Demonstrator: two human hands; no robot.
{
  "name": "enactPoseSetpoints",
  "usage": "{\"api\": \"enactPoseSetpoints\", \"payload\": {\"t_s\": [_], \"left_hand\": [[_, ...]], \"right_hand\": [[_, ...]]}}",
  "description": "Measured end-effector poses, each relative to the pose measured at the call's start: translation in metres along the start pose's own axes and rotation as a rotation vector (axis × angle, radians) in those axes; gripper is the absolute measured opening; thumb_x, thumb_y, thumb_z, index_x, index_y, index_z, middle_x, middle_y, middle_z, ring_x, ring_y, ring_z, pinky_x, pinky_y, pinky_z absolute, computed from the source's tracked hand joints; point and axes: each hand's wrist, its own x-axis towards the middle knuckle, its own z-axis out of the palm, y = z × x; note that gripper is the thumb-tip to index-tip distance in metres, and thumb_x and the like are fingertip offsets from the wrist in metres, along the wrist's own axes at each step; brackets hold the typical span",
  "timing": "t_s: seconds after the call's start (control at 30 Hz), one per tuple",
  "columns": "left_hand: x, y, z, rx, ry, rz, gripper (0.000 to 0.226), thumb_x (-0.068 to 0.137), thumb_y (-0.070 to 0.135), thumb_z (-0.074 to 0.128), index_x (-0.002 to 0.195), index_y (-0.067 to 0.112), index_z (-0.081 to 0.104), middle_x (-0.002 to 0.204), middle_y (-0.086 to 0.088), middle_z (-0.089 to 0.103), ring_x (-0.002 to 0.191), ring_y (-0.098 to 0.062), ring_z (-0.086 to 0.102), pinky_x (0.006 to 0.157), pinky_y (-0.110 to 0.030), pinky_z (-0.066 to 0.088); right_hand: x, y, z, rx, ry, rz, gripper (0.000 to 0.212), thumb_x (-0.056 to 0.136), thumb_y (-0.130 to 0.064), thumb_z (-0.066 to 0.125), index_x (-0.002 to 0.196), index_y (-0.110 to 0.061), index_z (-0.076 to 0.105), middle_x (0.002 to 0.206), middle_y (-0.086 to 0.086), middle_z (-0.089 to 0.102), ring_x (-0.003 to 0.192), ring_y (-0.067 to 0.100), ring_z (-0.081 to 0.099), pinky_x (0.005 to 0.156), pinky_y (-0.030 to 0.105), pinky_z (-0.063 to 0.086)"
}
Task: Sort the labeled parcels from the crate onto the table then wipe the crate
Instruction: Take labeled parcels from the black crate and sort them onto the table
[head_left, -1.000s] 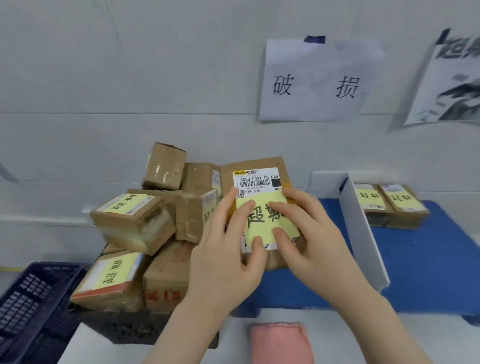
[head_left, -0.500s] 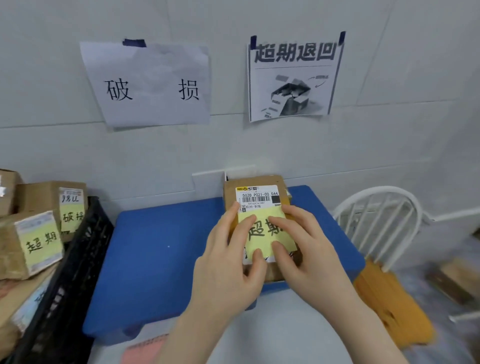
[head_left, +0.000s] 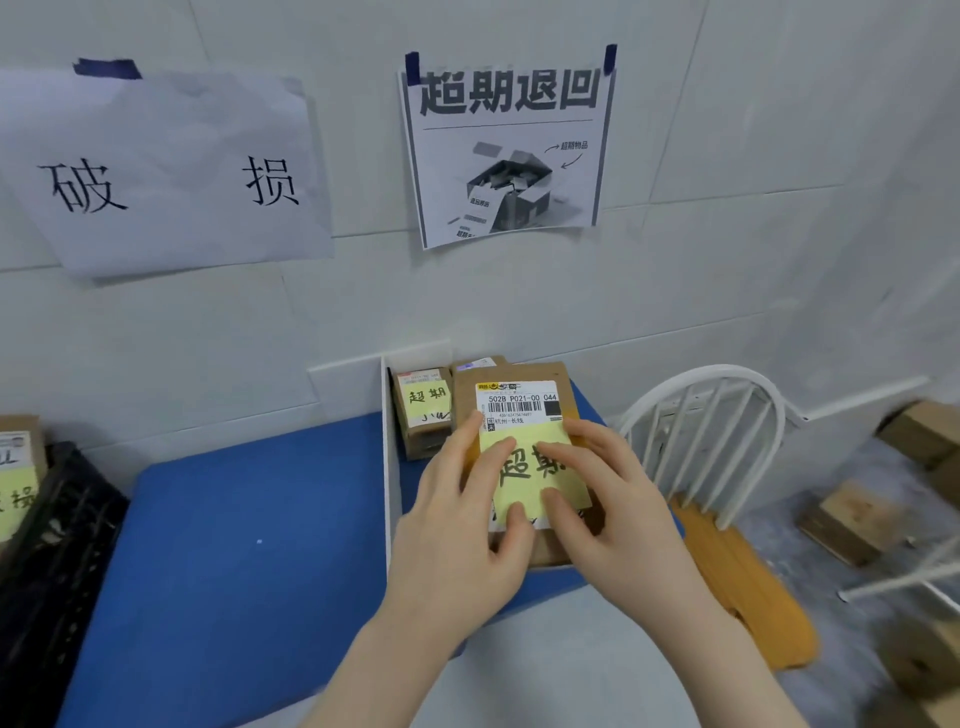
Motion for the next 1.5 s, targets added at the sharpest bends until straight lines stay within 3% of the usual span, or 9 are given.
{"api": "enactPoseSetpoints", "payload": {"t_s": [0.27, 0.5, 0.63, 0.77, 1.03, 1.2, 1.33, 1.43, 1.5], "left_hand": [[0.032, 0.006, 0.041, -0.028, -0.102, 0.019, 0.054, 0.083, 0.045, 0.040, 0.137, 0.035, 0.043, 0.153, 0.022, 0.018, 0.128, -0.005, 0.036, 0.066, -0.026, 0.054], [0.065, 0.026, 0.095, -0.032, -0.122, -0.031, 0.053, 0.085, 0.043, 0.042, 0.137, 0.035, 0.043, 0.153, 0.022, 0.016, 0.128, -0.003, 0.035, 0.065, -0.021, 0.051], [0.086, 0.033, 0.129, -0.033, -0.128, -0.076, 0.053, 0.085, 0.046, 0.039, 0.137, 0.037, 0.041, 0.153, 0.025, 0.012, 0.129, -0.002, 0.034, 0.062, -0.016, 0.045], [0.107, 0.024, 0.163, -0.045, -0.137, -0.129, 0.053, 0.085, 0.048, 0.040, 0.136, 0.037, 0.040, 0.153, 0.025, 0.011, 0.130, -0.002, 0.034, 0.064, -0.023, 0.052], [0.153, -0.016, 0.224, -0.076, -0.171, -0.226, 0.049, 0.088, 0.036, 0.052, 0.136, 0.028, 0.044, 0.154, 0.015, 0.017, 0.135, -0.008, 0.032, 0.077, -0.031, 0.053], [0.176, -0.037, 0.248, -0.063, -0.174, -0.293, 0.050, 0.088, 0.033, 0.052, 0.137, 0.027, 0.044, 0.155, 0.013, 0.016, 0.138, -0.008, 0.027, 0.081, -0.032, 0.053], [0.188, -0.051, 0.260, 0.015, -0.201, -0.312, 0.053, 0.089, 0.033, 0.051, 0.140, 0.024, 0.042, 0.156, 0.009, 0.015, 0.139, -0.014, 0.026, 0.083, -0.033, 0.054], [0.196, -0.063, 0.266, 0.088, -0.272, -0.344, 0.052, 0.091, 0.031, 0.048, 0.142, 0.023, 0.038, 0.157, 0.005, 0.013, 0.138, -0.018, 0.026, 0.082, -0.034, 0.053], [0.199, -0.069, 0.270, 0.127, -0.316, -0.353, 0.050, 0.093, 0.030, 0.046, 0.142, 0.022, 0.037, 0.157, 0.003, 0.014, 0.138, -0.020, 0.025, 0.082, -0.034, 0.053]], "right_hand": [[0.008, 0.046, -0.012, -0.029, 0.011, 0.079, 0.034, 0.090, -0.024, 0.062, 0.124, -0.028, 0.059, 0.136, -0.020, 0.037, 0.123, -0.010, 0.038, 0.081, 0.004, 0.044], [0.031, 0.107, -0.039, -0.033, -0.047, 0.095, 0.034, 0.091, -0.028, 0.060, 0.124, -0.031, 0.058, 0.137, -0.022, 0.035, 0.126, -0.005, 0.038, 0.082, 0.015, 0.052], [0.050, 0.145, -0.050, -0.044, -0.078, 0.080, 0.033, 0.091, -0.030, 0.058, 0.123, -0.034, 0.057, 0.136, -0.025, 0.035, 0.125, -0.010, 0.036, 0.082, 0.009, 0.049], [0.071, 0.184, -0.048, -0.041, -0.121, 0.065, 0.033, 0.090, -0.033, 0.056, 0.123, -0.036, 0.056, 0.134, -0.028, 0.034, 0.123, -0.013, 0.037, 0.082, 0.003, 0.044], [0.122, 0.257, -0.015, -0.070, -0.209, 0.079, 0.033, 0.088, -0.019, 0.063, 0.121, -0.019, 0.062, 0.136, -0.007, 0.043, 0.118, -0.021, 0.031, 0.090, -0.006, 0.025], [0.149, 0.285, 0.010, -0.033, -0.248, 0.104, 0.035, 0.088, -0.015, 0.063, 0.123, -0.016, 0.062, 0.138, -0.004, 0.041, 0.119, -0.001, 0.041, 0.090, 0.000, 0.032], [0.162, 0.301, 0.028, -0.029, -0.263, 0.112, 0.036, 0.087, -0.014, 0.062, 0.123, -0.020, 0.060, 0.139, -0.009, 0.040, 0.116, -0.006, 0.039, 0.084, -0.003, 0.033], [0.169, 0.310, 0.042, -0.031, -0.285, 0.107, 0.037, 0.086, -0.010, 0.063, 0.123, -0.017, 0.061, 0.138, -0.005, 0.040, 0.119, -0.001, 0.040, 0.090, -0.004, 0.027], [0.171, 0.314, 0.052, -0.047, -0.306, 0.106, 0.037, 0.087, -0.009, 0.062, 0.124, -0.014, 0.060, 0.139, 0.000, 0.040, 0.125, 0.009, 0.042, 0.100, 0.008, 0.032]]}}
